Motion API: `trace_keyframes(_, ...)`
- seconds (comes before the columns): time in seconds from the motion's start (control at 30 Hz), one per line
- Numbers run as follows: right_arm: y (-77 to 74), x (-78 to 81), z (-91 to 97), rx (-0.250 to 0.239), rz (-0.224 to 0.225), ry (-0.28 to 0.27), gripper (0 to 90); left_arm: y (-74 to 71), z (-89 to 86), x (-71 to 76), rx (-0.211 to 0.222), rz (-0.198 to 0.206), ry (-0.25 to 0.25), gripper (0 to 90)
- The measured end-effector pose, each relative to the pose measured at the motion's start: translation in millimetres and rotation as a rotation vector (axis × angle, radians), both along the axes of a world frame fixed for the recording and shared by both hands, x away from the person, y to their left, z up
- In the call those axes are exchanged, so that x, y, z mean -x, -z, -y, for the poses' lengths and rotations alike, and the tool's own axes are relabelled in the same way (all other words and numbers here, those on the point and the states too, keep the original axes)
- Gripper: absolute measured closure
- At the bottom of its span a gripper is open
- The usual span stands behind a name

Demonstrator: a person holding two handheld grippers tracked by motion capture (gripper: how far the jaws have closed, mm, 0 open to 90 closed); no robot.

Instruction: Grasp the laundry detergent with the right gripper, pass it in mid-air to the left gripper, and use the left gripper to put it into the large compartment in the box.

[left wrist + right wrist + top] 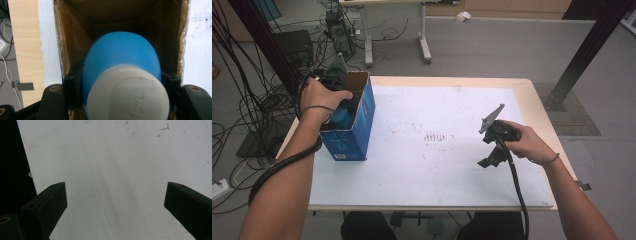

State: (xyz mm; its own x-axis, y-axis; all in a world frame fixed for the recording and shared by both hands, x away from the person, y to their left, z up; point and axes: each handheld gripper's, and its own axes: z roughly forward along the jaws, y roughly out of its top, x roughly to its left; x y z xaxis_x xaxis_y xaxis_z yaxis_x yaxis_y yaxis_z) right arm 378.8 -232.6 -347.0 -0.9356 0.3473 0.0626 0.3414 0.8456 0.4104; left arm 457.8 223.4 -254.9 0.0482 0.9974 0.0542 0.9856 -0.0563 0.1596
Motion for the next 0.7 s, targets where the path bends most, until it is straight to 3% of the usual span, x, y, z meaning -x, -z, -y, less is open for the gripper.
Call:
trace_keyframes(0.3,0.9,-0.3,-0.1,0.002,-0.002,0.003,4.7,13.5,1.2,0.2,0.0,-0.003,0.002,37.6)
trace_keyframes(0.7,1.9,-0.8,-1.1,0.002,-0.005,0.002,4.8,14.6,1.2,0.6,-0.001,0.019,-0.004,37.5)
